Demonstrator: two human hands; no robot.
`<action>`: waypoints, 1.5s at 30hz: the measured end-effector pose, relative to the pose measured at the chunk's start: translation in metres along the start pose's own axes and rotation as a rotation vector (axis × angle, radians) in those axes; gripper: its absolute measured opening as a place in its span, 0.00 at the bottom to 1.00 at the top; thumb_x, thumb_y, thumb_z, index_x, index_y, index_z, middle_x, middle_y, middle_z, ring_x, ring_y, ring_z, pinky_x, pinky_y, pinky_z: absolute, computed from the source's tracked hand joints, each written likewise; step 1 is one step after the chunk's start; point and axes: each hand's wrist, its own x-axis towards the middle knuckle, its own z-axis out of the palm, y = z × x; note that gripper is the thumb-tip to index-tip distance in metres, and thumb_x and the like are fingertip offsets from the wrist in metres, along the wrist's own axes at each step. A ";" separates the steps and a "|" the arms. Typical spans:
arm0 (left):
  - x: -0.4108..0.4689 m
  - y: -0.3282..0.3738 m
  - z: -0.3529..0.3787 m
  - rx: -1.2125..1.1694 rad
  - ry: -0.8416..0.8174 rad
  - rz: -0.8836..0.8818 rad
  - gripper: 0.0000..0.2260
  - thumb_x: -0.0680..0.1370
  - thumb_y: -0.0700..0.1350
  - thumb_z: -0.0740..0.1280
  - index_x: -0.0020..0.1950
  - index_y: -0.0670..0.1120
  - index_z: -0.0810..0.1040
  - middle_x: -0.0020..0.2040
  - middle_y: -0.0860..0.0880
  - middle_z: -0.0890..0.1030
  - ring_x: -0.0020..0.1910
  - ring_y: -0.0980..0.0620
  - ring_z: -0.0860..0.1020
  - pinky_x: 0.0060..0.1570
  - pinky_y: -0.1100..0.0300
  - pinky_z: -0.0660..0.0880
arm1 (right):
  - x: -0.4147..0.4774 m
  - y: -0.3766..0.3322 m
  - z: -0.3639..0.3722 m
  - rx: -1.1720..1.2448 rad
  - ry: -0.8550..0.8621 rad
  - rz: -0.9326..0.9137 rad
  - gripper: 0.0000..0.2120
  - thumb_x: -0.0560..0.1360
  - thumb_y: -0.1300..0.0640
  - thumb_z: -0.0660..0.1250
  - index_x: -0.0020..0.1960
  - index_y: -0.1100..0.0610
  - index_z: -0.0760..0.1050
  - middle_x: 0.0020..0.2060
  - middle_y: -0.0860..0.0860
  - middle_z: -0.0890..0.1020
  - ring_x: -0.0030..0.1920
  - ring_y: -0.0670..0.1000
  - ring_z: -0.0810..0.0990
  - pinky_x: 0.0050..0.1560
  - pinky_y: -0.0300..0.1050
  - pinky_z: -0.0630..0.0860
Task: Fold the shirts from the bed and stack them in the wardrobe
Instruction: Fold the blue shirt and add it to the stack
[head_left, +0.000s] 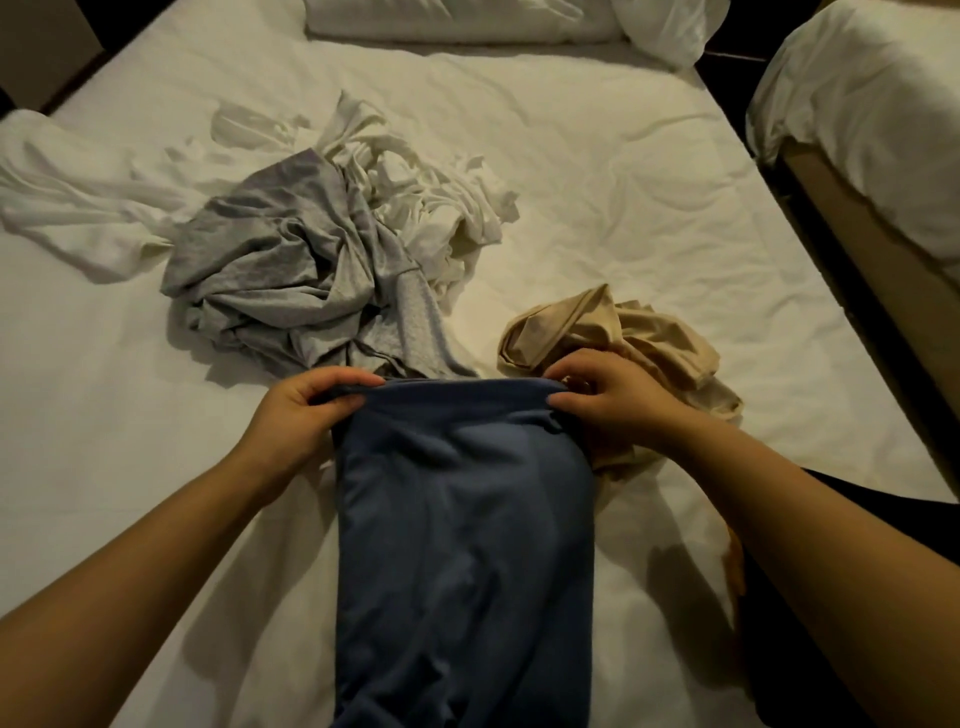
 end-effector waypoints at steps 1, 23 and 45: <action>0.000 0.000 -0.001 0.003 -0.003 0.001 0.25 0.75 0.30 0.63 0.35 0.60 0.84 0.38 0.61 0.83 0.40 0.65 0.80 0.40 0.73 0.74 | 0.000 0.000 0.002 0.074 -0.009 0.032 0.06 0.76 0.54 0.66 0.52 0.50 0.78 0.45 0.44 0.77 0.49 0.46 0.77 0.45 0.32 0.72; -0.003 0.003 -0.005 0.033 -0.017 0.044 0.26 0.74 0.29 0.63 0.35 0.62 0.83 0.37 0.62 0.83 0.40 0.66 0.79 0.40 0.74 0.74 | -0.020 -0.008 -0.016 -0.350 -0.118 -0.263 0.08 0.75 0.51 0.66 0.52 0.48 0.80 0.52 0.42 0.69 0.58 0.47 0.68 0.61 0.46 0.67; -0.005 0.005 -0.001 0.036 -0.012 0.049 0.27 0.73 0.29 0.64 0.35 0.62 0.83 0.37 0.62 0.83 0.40 0.67 0.79 0.41 0.75 0.73 | -0.011 -0.001 -0.004 -0.605 -0.172 -0.316 0.07 0.77 0.46 0.59 0.54 0.44 0.70 0.53 0.42 0.72 0.54 0.46 0.65 0.53 0.44 0.65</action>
